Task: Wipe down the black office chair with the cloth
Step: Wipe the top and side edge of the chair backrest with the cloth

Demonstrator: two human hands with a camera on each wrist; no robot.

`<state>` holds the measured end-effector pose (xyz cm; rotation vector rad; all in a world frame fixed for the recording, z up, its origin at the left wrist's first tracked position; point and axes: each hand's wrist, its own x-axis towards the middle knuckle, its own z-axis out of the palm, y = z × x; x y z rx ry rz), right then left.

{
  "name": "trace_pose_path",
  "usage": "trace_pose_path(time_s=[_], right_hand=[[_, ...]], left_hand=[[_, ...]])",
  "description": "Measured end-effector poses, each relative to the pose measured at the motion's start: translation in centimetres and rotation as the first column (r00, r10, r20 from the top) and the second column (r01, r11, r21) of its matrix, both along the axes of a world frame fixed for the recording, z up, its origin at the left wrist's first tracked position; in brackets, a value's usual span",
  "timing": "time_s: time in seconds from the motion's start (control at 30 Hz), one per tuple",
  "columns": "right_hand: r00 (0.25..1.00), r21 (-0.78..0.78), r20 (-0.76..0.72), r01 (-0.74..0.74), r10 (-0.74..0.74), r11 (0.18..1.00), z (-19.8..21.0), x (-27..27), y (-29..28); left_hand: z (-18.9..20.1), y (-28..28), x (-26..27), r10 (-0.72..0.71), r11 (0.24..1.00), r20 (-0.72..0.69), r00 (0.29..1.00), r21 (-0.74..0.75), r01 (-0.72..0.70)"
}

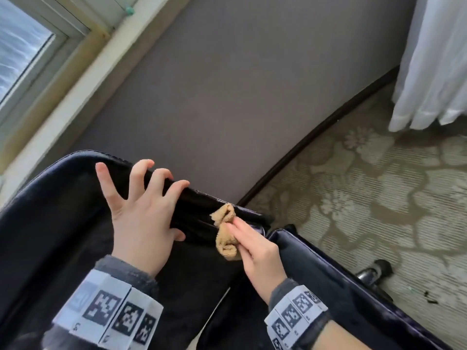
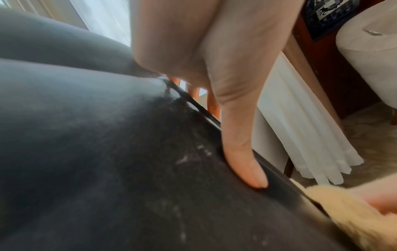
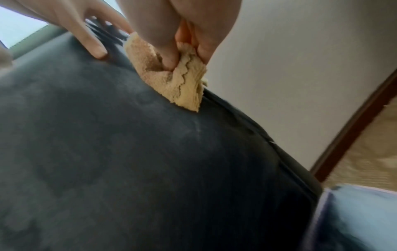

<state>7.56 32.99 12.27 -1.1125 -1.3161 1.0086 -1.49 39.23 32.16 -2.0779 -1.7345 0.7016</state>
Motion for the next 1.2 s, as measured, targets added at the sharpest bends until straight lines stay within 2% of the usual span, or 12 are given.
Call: trace_pose_path(time_s=[0.1,0.2,0.23,0.27,0.37,0.47,0.7,0.8,0.9,0.97,1.03,1.2], right_hand=[[0.994,-0.127,-0.078,0.070,-0.080,0.989,-1.1,1.5,-0.7],[0.904,-0.422,-0.144,0.311,-0.402,0.851,-1.5,4.3,-0.3],[0.873,-0.446,-0.116,0.380,-0.473,0.811,-1.5,4.9,-0.2],[0.870,-0.408,-0.104,0.405,-0.482,0.818,-1.3,5.1,0.0],[0.965,-0.135,-0.126,0.215,-0.232,0.967,0.5,2.4,0.2],[0.994,0.021,-0.036,0.101,-0.101,0.995,0.2,-0.9,-0.4],[0.994,-0.175,0.065,0.100,-0.089,0.979,-5.5,1.3,-0.9],[0.982,-0.430,-0.056,0.140,-0.182,0.892,-4.4,2.3,0.8],[0.890,-0.535,0.020,0.395,-0.456,0.747,-3.7,4.1,2.5],[0.829,-0.572,0.063,0.486,-0.556,0.661,-4.6,5.6,3.3],[0.857,-0.605,0.094,0.453,-0.506,0.655,-6.3,6.6,3.8],[0.990,-0.677,0.070,0.136,-0.120,0.724,-11.1,3.8,3.2]], left_hand=[[-0.1,-0.1,0.4,0.028,1.000,0.020,0.999,0.006,-0.028],[-0.3,0.0,0.5,0.029,0.999,0.029,0.999,0.022,-0.030],[-0.4,0.0,0.5,0.027,0.999,0.028,0.999,0.030,-0.028],[-0.5,0.1,0.5,0.026,0.999,0.026,0.999,0.035,-0.027],[-0.7,0.2,0.5,0.033,0.999,0.023,0.999,0.039,-0.033],[-0.7,0.1,0.3,0.036,0.998,0.020,0.999,0.041,-0.037],[-1.1,0.5,0.1,0.028,0.999,0.034,0.999,0.043,-0.029],[-1.1,0.4,0.3,0.028,0.999,0.032,0.999,0.040,-0.029],[-1.0,0.3,0.3,0.033,0.999,0.037,0.999,0.034,-0.034],[-1.0,0.2,0.2,0.028,0.999,0.048,0.998,0.039,-0.030],[-1.0,0.1,0.1,0.017,0.999,0.057,0.998,0.050,-0.020],[-1.2,0.3,-0.2,0.002,0.998,0.060,0.998,0.063,-0.006]])
